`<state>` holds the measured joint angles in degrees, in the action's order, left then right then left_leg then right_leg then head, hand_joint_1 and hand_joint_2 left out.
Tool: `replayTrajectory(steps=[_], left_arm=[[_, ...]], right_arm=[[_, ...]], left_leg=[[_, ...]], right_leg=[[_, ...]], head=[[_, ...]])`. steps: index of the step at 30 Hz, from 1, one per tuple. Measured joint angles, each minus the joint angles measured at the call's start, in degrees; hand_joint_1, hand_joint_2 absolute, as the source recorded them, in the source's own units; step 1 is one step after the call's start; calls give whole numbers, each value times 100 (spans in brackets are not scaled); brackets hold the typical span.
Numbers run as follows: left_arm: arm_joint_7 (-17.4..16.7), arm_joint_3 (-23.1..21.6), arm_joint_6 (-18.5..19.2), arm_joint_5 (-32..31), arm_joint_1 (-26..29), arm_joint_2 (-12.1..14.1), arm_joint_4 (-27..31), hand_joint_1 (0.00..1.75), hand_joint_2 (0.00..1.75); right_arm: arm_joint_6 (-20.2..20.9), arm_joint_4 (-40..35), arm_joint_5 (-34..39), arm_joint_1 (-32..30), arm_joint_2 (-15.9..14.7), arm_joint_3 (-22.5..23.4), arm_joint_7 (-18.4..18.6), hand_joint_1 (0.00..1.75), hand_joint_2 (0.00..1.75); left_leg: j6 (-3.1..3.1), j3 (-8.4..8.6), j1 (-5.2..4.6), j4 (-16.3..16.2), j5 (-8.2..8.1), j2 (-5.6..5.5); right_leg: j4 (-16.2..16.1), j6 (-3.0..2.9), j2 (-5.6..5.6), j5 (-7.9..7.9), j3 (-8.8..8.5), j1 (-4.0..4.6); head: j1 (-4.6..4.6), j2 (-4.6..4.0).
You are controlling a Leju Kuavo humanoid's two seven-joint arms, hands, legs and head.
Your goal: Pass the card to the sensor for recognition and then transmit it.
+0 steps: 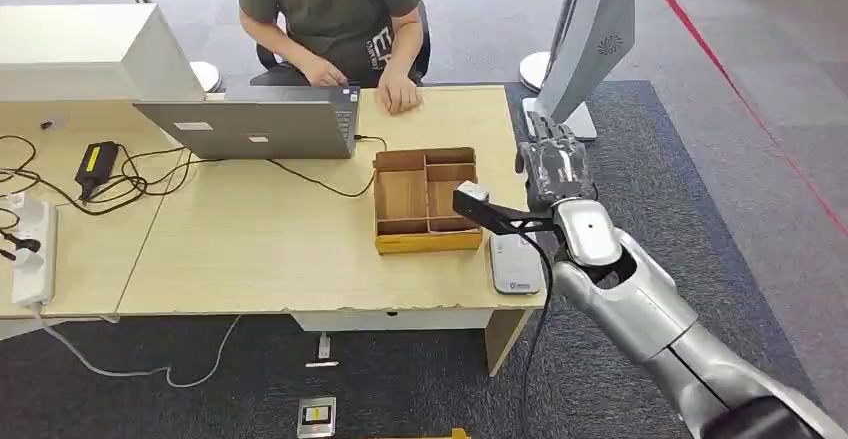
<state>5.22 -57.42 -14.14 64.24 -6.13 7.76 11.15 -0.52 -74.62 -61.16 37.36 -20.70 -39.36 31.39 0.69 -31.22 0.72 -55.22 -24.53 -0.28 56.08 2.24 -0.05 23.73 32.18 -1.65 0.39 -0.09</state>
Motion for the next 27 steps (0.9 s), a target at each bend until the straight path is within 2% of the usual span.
replayTrajectory(steps=[4, 16, 21, 27], left_arm=[[-2, -4, 96, -107, -2, 0, 0, 0, 0], [7, -7, 114, -153, -9, -2, 0, 0, 0], [9, -20, 149, -151, -33, -9, 0, 0, 0], [-160, -24, 100, -22, -29, -33, 0, 0, 0]], right_arm=[[133, -4, -68, 169, 118, -48, -50, 175, 175], [135, 219, -138, 391, 453, -160, -197, 175, 175], [140, 962, -120, 961, 896, -330, -341, 175, 175], [-20, 1913, 70, 1553, 1508, -564, -500, 175, 175]], left_leg=[[0, 0, 0, 0, 0, 0], [0, -6, 0, 1, 0, -1], [3, -2, 2, 1, 4, 0], [2, -7, 5, 1, 8, -3]], right_leg=[[1, 0, 0, 0, 0, 0], [1, 0, 0, 0, 0, 0], [4, -2, 1, -1, 4, 2], [6, -2, 0, -2, 5, 5]], head=[[-2, 2], [0, 0], [-11, 2], [-7, 0]])
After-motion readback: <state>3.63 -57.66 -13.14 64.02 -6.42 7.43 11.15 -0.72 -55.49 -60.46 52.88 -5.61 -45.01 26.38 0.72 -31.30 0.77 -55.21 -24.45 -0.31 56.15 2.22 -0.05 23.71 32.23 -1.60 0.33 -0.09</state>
